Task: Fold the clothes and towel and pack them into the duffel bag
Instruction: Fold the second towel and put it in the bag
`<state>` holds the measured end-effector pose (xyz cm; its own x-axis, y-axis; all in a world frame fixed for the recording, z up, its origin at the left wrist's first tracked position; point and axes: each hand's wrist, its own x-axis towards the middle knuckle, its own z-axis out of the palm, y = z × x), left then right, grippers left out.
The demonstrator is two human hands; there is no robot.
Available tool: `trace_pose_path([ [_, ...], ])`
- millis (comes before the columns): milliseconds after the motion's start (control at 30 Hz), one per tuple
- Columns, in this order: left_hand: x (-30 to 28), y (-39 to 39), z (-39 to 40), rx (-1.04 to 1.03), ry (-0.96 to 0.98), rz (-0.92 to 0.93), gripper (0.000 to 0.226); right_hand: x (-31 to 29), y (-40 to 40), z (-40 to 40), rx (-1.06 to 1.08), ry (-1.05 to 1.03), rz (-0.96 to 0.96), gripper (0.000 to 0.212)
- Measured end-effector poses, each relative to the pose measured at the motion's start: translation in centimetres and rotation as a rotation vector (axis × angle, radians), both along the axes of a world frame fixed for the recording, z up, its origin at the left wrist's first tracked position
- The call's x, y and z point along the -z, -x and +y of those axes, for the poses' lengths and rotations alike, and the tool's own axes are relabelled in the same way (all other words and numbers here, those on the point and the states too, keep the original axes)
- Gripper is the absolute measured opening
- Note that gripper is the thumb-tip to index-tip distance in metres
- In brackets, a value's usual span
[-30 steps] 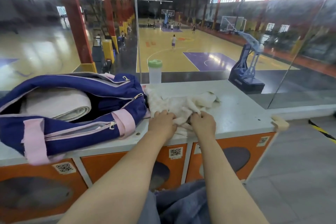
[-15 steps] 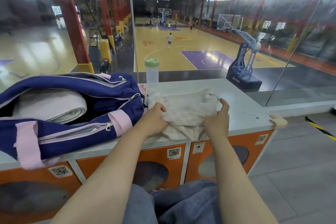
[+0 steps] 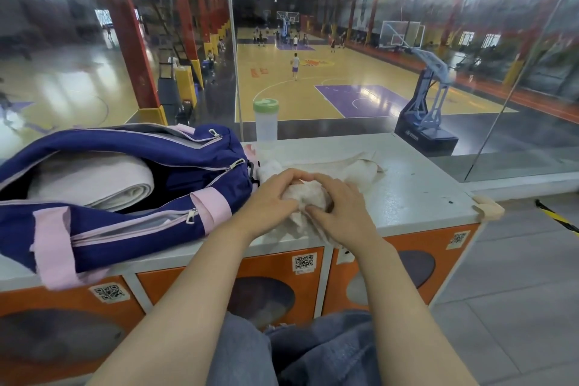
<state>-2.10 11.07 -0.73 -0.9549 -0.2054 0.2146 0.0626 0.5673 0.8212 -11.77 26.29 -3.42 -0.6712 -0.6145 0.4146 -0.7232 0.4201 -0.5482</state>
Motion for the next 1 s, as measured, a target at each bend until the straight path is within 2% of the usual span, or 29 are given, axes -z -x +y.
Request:
trace_pose_path([
  [33, -0.2, -0.3, -0.1, 0.005, 0.049, 0.008, 0.054, -0.2, 0.0, 0.2, 0.057, -0.039, 0.117, 0.037],
  [100, -0.8, -0.8, -0.2, -0.03, 0.267, 0.055, 0.051, -0.7, -0.3, -0.1, 0.144, -0.105, 0.341, 0.022],
  [167, -1.4, -1.1, -0.4, -0.097, 0.497, 0.126, 0.046, -1.4, -1.3, -1.2, 0.117, -0.106, 0.497, 0.024],
  [200, -1.7, -1.3, -0.6, -0.136, 0.551, 0.153, 0.044, -1.9, -2.0, -1.7, 0.068, -0.093, 0.539, 0.026],
  [267, -2.4, -1.7, -1.4, -0.184, 0.598, 0.193, 0.04, -2.9, -3.2, -2.4, -0.074, -0.068, 0.484, 0.026],
  [333, -2.8, -2.2, -2.2, -0.225, 0.599, 0.248, 0.041, -4.6, -3.6, -2.3, -0.231, -0.05, 0.181, 0.034],
  [400, -3.6, -2.7, -3.0, -0.325, 0.486, 0.317, 0.034, -6.2, -3.0, -1.8, -0.328, -0.07, -0.077, 0.039],
  [500, -5.6, -3.5, -5.0, -0.409, 0.364, 0.297, 0.013, -8.8, -1.5, -0.8, -0.388, -0.138, -0.182, 0.04],
  [633, -8.3, -5.0, -8.0, -0.407, 0.476, 0.157, 0.012, -11.8, 0.8, 0.4, -0.309, -0.202, -0.126, 0.05],
  [767, -10.9, -6.6, -9.4, -0.268, 0.348, 0.003, 0.03, -14.9, 3.3, 1.3, -0.056, -0.099, -0.019, 0.048],
  [867, -12.1, -7.1, -10.0, -0.192, 0.327, -0.082, 0.024, -17.3, 3.6, 0.9, 0.103, -0.021, 0.1, 0.043],
  [1000, -12.8, -8.0, -11.5, -0.291, 0.582, -0.066, 0.008, -19.7, 3.6, 0.7, 0.264, -0.019, 0.196, 0.044],
])
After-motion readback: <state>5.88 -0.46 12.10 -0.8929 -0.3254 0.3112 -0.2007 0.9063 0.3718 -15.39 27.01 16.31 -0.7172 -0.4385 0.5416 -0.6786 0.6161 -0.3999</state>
